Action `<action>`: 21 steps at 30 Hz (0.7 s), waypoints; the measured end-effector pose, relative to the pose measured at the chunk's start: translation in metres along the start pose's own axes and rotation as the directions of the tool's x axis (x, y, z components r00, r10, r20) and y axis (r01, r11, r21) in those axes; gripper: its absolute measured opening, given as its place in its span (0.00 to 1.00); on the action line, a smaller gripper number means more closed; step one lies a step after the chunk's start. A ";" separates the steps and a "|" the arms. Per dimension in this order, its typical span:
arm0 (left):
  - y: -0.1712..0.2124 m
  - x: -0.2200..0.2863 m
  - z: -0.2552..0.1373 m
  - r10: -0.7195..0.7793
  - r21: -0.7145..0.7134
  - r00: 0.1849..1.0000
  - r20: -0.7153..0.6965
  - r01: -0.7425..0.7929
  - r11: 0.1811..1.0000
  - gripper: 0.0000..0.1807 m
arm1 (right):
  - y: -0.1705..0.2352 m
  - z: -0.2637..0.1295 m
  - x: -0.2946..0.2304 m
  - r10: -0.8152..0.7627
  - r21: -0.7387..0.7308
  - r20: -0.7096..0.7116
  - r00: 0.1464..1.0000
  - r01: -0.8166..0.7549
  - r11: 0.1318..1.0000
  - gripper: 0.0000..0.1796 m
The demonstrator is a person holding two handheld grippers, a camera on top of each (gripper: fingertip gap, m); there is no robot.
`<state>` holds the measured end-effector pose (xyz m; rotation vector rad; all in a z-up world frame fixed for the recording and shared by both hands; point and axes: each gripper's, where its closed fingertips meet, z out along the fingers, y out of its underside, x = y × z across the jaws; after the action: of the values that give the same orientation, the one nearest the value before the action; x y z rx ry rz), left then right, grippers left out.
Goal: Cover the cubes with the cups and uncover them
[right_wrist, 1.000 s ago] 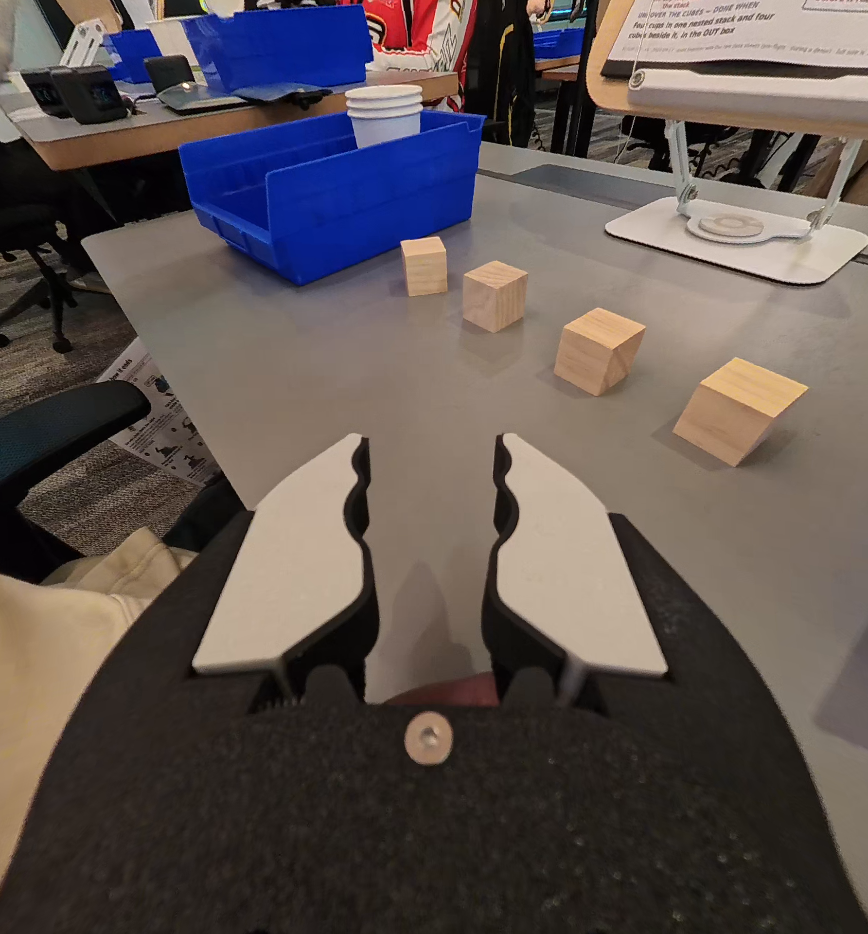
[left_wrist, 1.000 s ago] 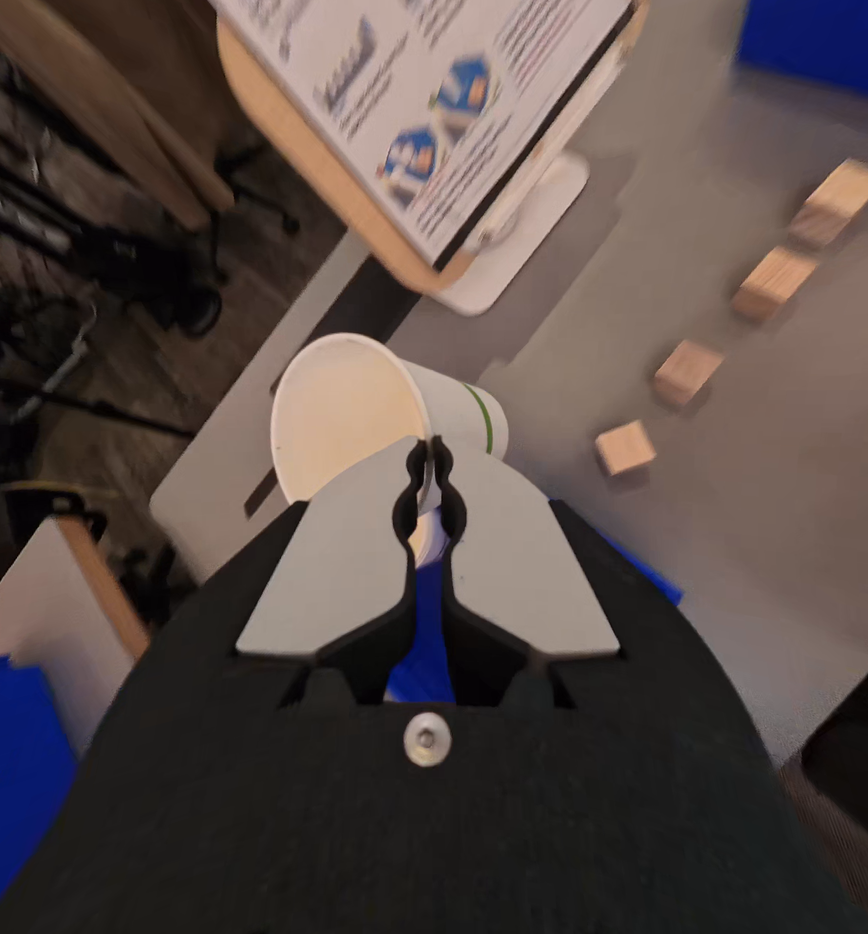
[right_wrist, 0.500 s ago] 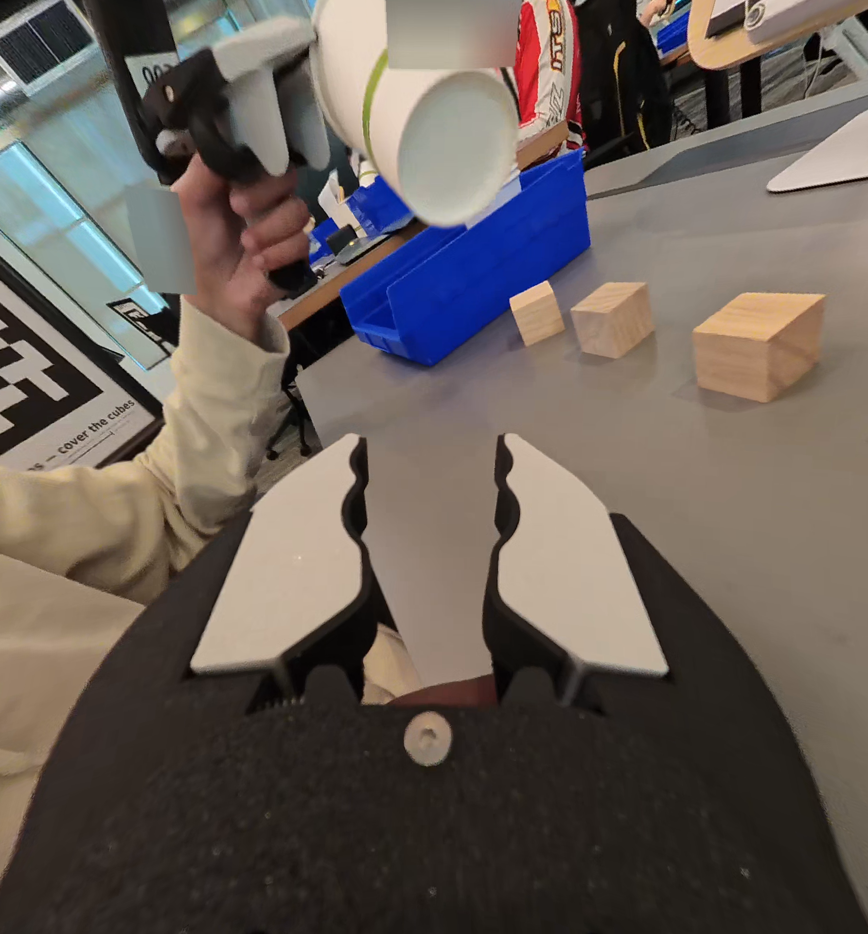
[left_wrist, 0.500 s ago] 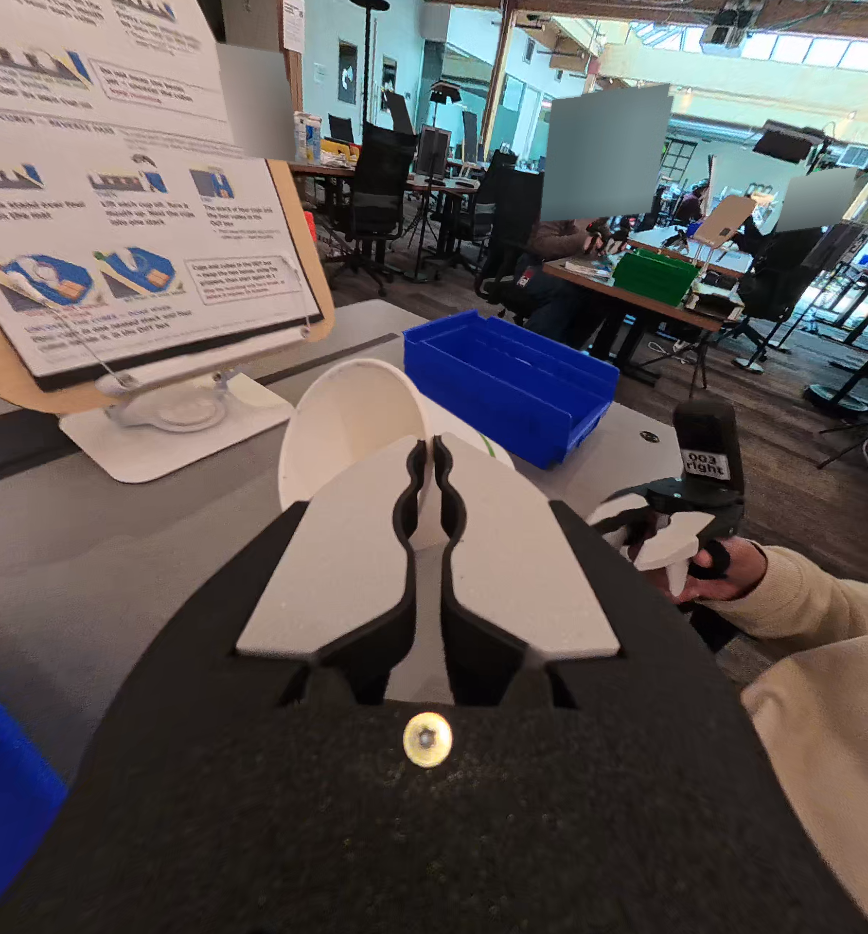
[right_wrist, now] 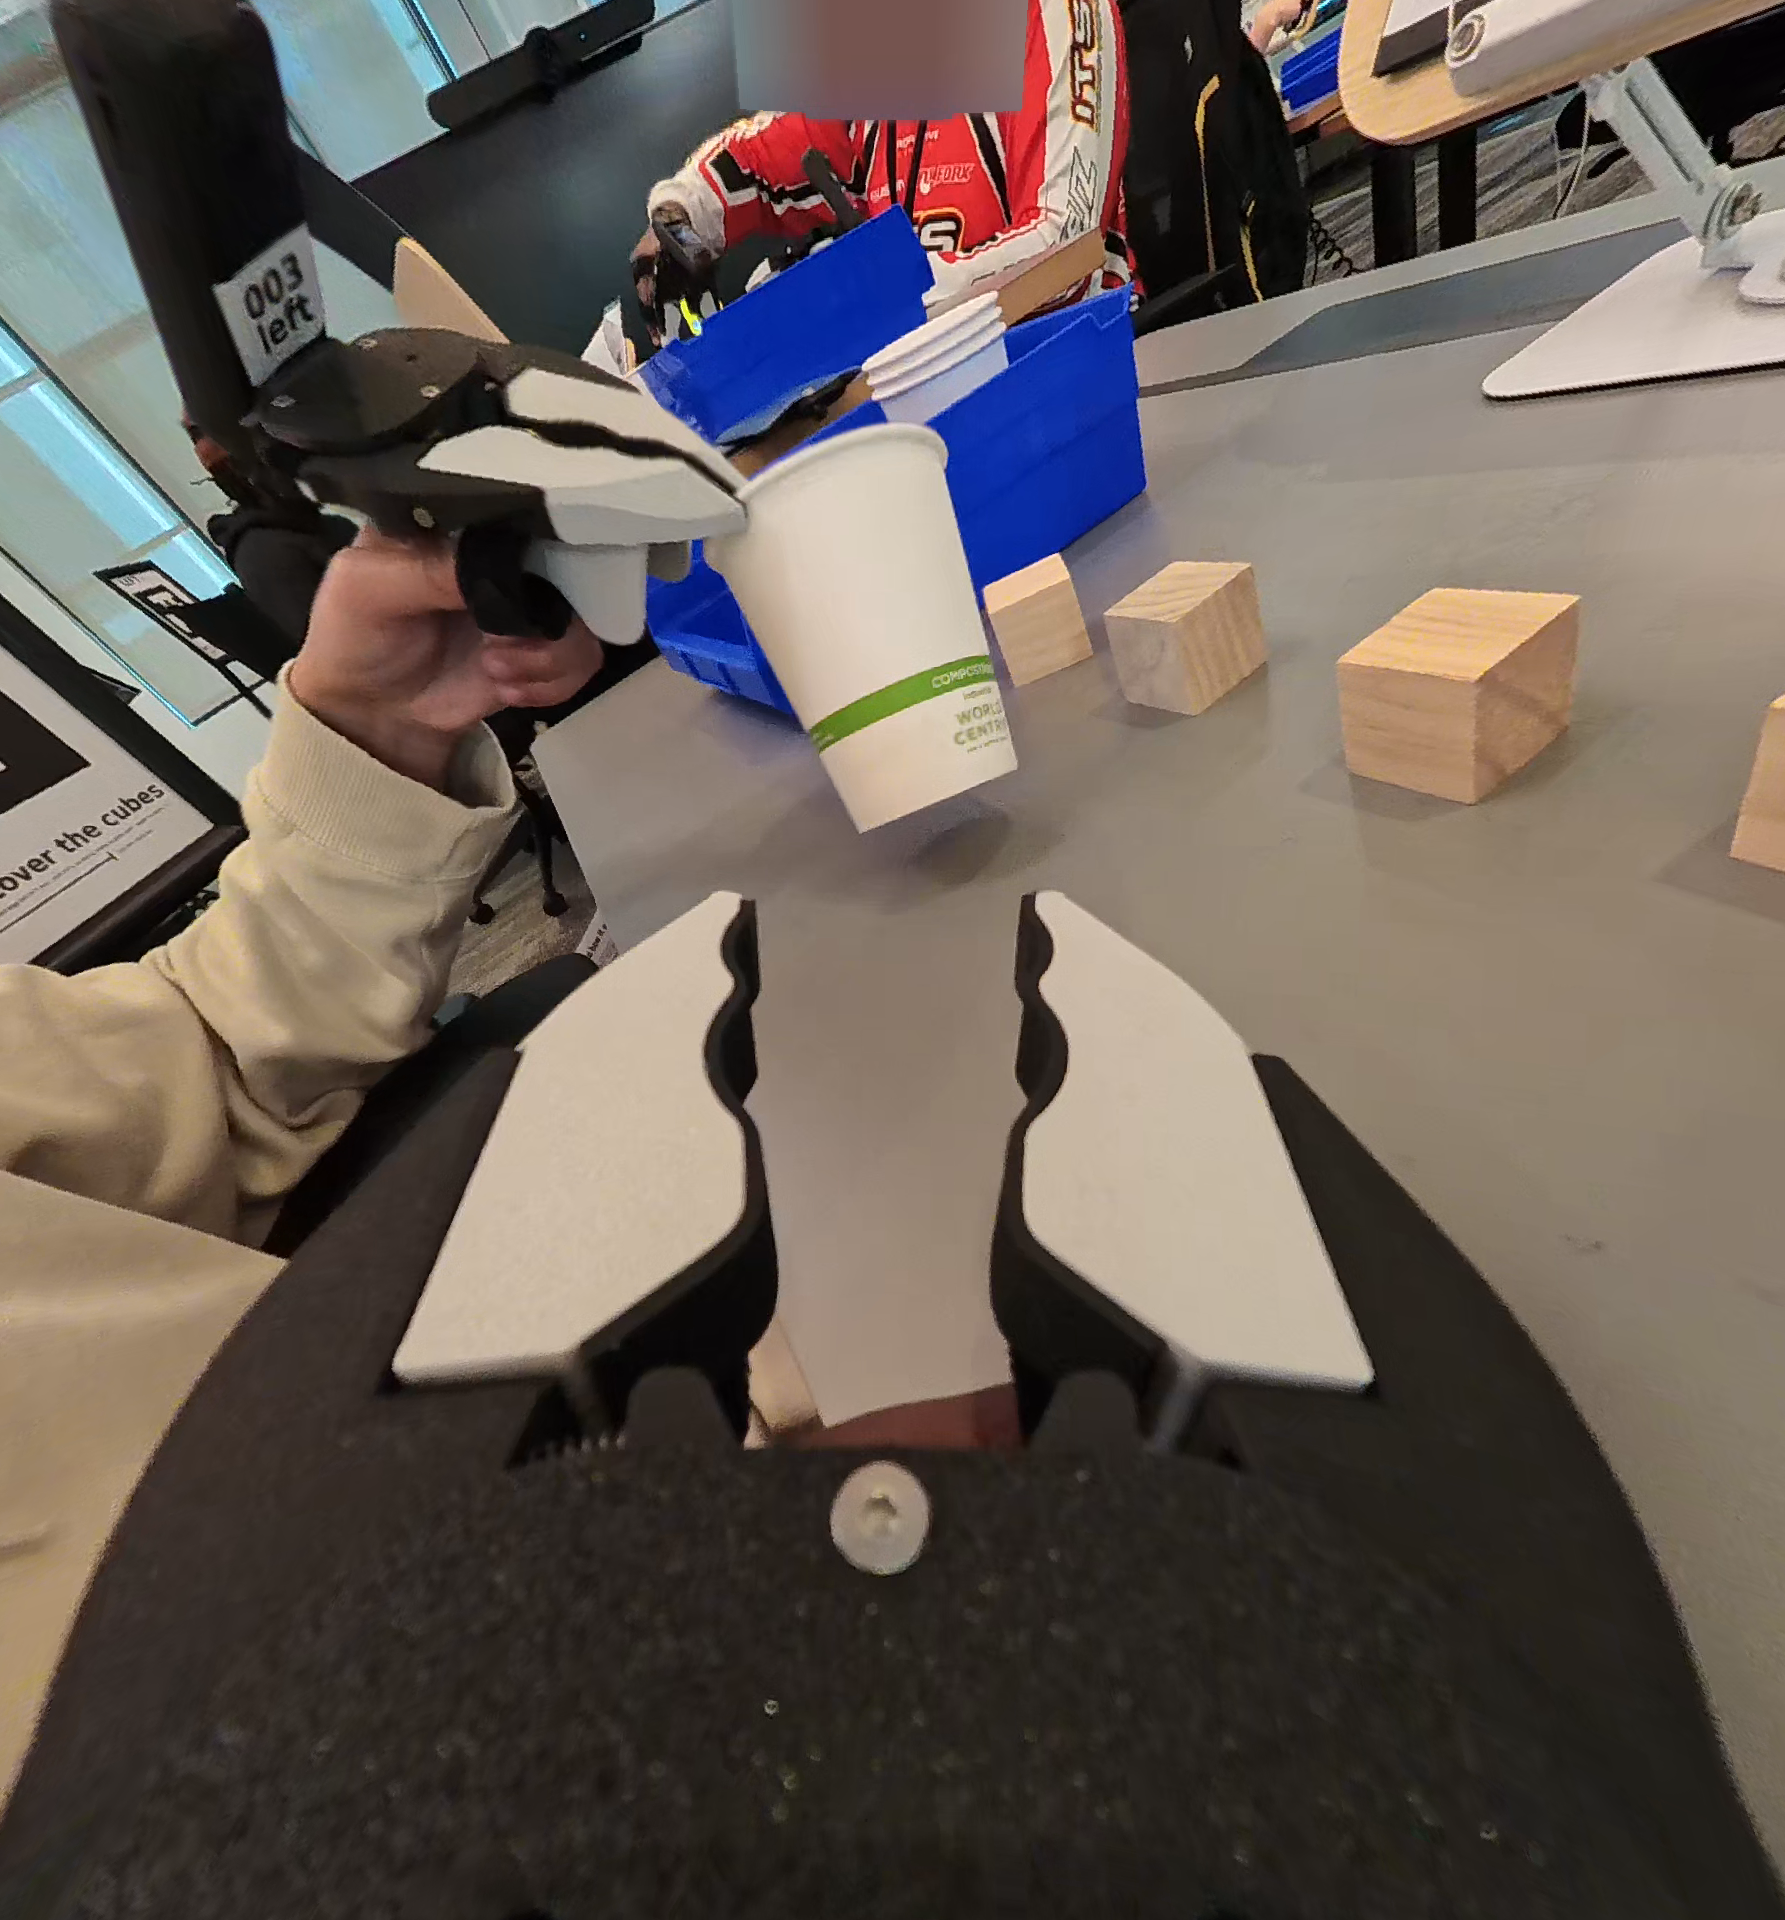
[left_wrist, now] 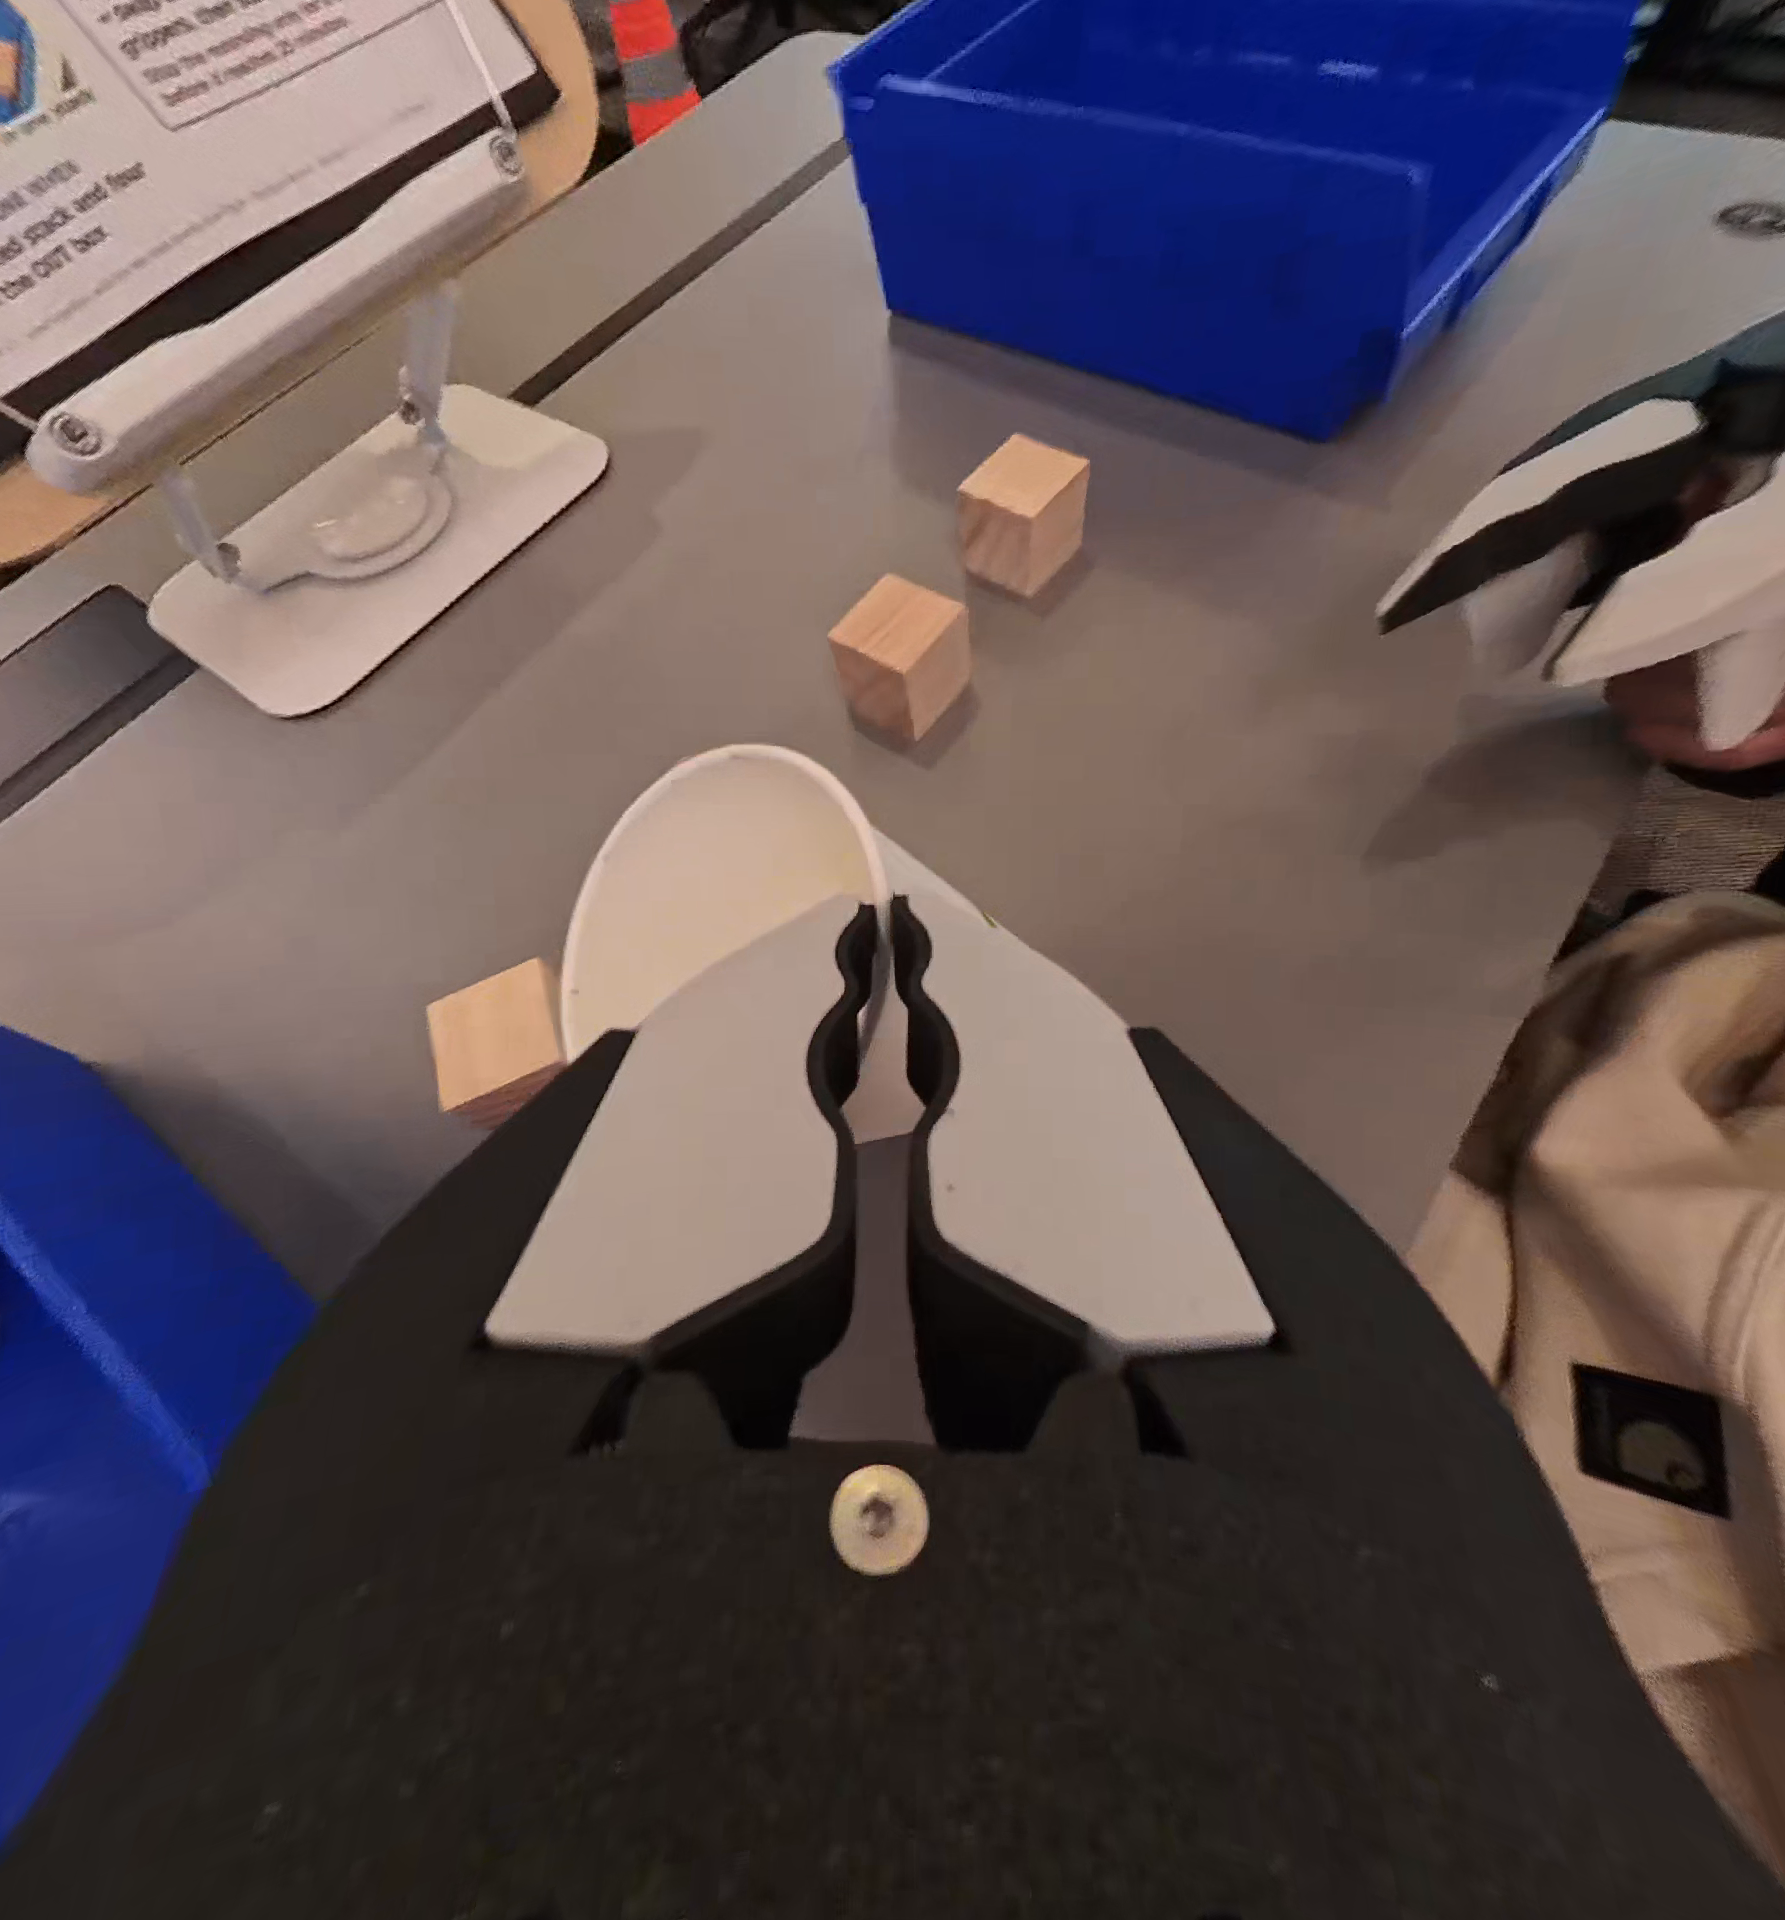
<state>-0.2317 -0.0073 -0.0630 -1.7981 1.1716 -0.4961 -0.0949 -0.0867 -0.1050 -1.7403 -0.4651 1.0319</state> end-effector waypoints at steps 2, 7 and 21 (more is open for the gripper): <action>-0.015 0.010 -0.003 -0.032 0.060 0.999 -0.039 0.034 0.998 0.02 | -0.003 0.001 0.001 0.015 0.017 0.002 1.000 -0.015 1.000 0.28; -0.082 0.037 -0.022 -0.169 0.284 0.966 -0.198 0.221 0.933 0.02 | -0.032 0.015 -0.009 0.231 0.156 0.184 0.955 -0.260 0.953 0.41; -0.121 0.078 -0.028 -0.142 0.439 0.948 -0.286 0.261 0.860 0.02 | -0.066 0.049 -0.022 0.539 0.111 0.544 0.643 -0.692 0.713 0.60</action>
<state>-0.1535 -0.0716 0.0437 -1.4596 0.9159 -1.0605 -0.1372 -0.0473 -0.0421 -1.3517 0.0503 1.9580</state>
